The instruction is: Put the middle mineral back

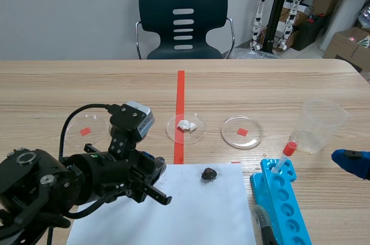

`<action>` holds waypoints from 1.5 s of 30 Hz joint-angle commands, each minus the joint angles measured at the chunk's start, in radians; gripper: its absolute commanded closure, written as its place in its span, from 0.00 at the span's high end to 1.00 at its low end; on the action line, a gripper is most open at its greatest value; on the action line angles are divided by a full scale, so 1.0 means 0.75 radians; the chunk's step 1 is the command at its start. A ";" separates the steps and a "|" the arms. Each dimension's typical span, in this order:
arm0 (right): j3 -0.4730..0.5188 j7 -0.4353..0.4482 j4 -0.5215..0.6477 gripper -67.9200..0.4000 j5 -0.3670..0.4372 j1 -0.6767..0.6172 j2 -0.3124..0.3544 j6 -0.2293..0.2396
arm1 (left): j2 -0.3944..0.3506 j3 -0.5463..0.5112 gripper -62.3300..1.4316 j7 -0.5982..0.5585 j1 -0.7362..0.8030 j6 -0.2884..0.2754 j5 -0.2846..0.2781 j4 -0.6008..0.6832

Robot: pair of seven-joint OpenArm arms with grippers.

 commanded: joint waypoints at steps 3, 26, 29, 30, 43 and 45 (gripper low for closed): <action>0.008 0.021 0.025 0.96 0.011 0.001 0.000 -0.005 | 0.037 0.003 0.21 -0.019 -0.058 0.027 0.009 -0.065; 0.008 0.021 0.025 0.96 0.011 0.001 0.000 -0.005 | 0.103 0.004 0.22 -0.060 -0.138 0.052 0.026 -0.286; 0.008 0.021 0.025 0.96 0.011 0.001 0.000 -0.005 | 0.103 0.004 0.35 -0.070 -0.138 0.052 0.031 -0.286; 0.008 0.021 0.025 0.96 0.011 0.001 0.000 -0.005 | 0.103 0.004 0.41 -0.070 -0.137 0.052 0.031 -0.286; 0.008 0.021 0.025 0.96 0.011 0.001 0.000 -0.005 | 0.084 -0.002 1.00 -0.160 -0.083 0.066 0.066 -0.225; 0.008 0.021 0.025 0.96 0.011 0.001 0.000 -0.005 | 0.076 -0.003 1.00 -0.190 -0.042 0.066 0.067 -0.172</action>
